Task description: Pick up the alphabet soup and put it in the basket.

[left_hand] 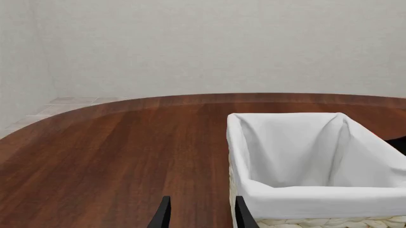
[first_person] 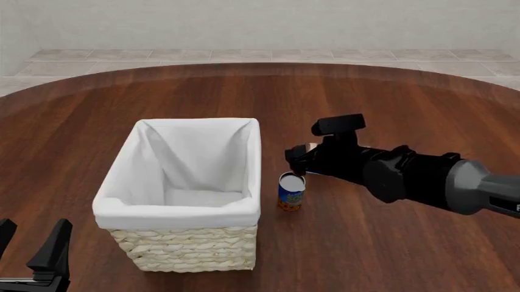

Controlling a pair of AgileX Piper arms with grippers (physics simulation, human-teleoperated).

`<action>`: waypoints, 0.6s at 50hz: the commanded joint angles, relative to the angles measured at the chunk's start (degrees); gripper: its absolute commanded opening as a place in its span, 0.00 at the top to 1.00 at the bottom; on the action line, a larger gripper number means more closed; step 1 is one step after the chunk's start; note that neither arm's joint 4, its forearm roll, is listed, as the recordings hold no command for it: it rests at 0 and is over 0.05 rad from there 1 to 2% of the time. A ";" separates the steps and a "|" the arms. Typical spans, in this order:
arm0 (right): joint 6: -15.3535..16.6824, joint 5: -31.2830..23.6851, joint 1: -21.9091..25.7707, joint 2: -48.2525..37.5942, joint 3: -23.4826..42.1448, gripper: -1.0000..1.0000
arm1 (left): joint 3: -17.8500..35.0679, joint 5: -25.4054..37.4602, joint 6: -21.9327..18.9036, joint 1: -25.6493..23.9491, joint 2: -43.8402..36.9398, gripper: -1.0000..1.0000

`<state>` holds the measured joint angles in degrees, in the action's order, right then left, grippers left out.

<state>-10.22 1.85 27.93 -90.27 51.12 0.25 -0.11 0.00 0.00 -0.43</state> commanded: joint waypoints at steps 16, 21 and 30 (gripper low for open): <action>-1.24 2.58 0.34 -2.46 -0.91 0.00 | 0.00 0.00 0.00 0.00 0.00 0.00; -1.47 3.27 0.30 -3.00 -1.33 0.00 | 0.00 0.00 -0.01 0.01 -0.01 0.00; -1.75 3.90 0.11 -3.71 -1.46 0.00 | 0.00 0.00 0.00 0.00 0.00 0.00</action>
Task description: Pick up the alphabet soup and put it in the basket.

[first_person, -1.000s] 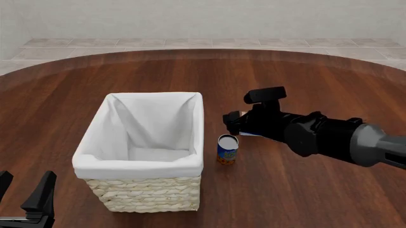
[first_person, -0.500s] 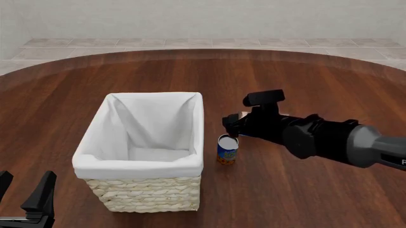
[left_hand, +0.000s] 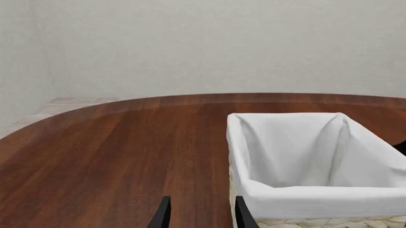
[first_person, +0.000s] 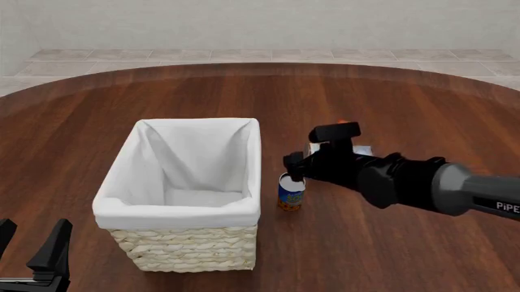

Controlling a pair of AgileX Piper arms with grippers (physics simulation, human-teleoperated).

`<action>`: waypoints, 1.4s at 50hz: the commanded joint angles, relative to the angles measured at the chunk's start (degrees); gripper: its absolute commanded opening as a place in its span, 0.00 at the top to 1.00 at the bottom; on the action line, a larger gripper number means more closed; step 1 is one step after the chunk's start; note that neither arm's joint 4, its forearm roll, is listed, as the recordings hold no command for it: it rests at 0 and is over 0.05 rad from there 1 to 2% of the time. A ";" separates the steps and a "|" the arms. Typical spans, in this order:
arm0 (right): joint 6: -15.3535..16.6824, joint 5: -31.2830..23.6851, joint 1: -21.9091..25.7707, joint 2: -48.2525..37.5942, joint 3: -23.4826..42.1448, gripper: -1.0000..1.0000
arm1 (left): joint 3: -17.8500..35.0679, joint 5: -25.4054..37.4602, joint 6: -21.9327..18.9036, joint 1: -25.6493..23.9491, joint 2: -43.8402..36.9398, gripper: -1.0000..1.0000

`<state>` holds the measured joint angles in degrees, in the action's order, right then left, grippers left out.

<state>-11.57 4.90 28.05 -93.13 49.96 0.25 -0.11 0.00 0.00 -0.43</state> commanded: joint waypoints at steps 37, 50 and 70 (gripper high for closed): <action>-2.02 3.13 1.08 -2.19 -1.80 0.00 | 0.00 0.00 0.01 0.00 0.00 0.00; -2.59 4.30 1.34 -2.79 -2.79 0.00 | 0.00 0.00 0.00 0.01 0.01 0.00; -3.02 5.29 2.13 -4.02 -3.33 0.00 | 0.00 0.00 0.00 0.00 0.00 0.00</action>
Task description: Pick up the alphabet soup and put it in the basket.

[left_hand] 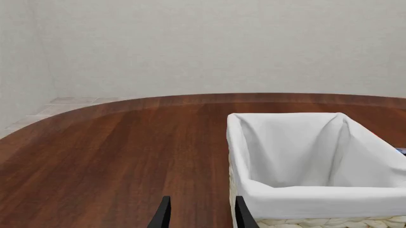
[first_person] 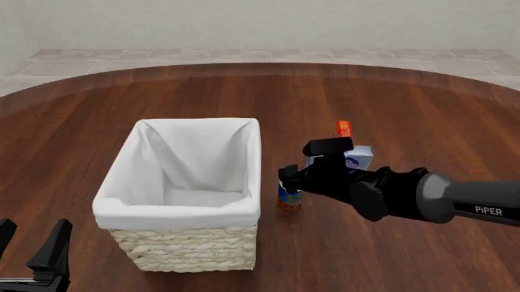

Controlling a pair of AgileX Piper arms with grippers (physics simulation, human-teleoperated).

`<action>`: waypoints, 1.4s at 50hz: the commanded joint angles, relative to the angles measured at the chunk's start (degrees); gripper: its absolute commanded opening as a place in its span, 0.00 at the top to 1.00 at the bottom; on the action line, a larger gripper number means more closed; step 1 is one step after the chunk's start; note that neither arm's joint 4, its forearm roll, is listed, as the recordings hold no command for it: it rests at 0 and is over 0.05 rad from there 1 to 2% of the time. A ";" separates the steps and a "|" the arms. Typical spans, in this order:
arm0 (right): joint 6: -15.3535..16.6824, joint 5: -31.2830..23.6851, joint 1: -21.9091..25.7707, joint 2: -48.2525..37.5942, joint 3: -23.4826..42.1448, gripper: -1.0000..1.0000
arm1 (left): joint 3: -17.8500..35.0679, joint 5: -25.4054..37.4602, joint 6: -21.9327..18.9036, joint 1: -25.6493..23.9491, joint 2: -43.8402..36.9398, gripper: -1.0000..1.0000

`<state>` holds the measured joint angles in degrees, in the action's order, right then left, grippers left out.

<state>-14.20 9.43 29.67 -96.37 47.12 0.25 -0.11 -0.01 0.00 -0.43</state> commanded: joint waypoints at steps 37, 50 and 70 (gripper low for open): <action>-1.55 3.32 0.41 -2.53 -1.46 0.00 | 0.00 0.00 0.00 -0.01 0.00 0.00; -2.04 3.95 0.78 -3.56 -1.22 0.00 | 0.00 0.00 0.00 0.00 0.00 0.00; -2.09 4.75 -0.24 -5.84 -0.40 0.00 | 0.00 0.00 0.00 0.01 0.00 0.00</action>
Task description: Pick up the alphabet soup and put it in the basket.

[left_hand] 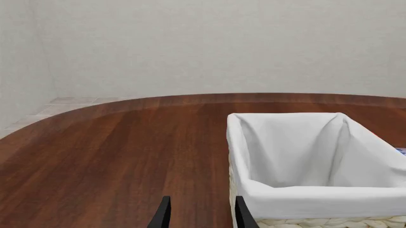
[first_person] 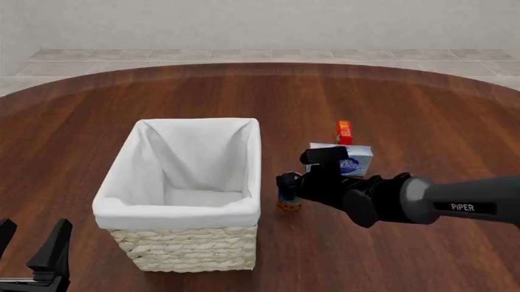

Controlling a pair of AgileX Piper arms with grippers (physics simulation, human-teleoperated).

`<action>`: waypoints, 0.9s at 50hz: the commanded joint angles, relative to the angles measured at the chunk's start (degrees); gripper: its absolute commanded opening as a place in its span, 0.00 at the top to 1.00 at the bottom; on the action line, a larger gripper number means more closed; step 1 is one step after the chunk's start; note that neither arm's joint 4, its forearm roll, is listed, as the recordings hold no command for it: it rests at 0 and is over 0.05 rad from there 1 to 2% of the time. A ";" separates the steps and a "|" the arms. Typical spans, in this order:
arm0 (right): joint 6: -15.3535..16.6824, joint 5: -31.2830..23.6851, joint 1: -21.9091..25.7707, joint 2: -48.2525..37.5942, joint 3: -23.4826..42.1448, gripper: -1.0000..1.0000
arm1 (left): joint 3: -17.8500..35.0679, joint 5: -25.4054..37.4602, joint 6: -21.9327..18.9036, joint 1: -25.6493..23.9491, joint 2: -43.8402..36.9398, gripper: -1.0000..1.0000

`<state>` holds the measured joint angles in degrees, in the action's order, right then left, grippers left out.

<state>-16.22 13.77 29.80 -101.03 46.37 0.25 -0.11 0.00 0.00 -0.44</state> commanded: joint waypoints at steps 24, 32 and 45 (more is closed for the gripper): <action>-0.36 0.99 -0.36 -1.90 0.13 0.00 | 0.00 0.00 0.00 0.00 0.01 0.00; -0.66 1.60 -0.18 -2.58 0.04 0.00 | 0.00 0.00 0.00 0.00 0.00 0.00; -1.12 2.65 -0.13 -4.00 -0.06 0.00 | 0.00 0.00 0.00 0.01 0.00 0.00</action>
<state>-17.00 15.61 29.60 -104.05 46.45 0.25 -0.11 0.00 0.00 -0.44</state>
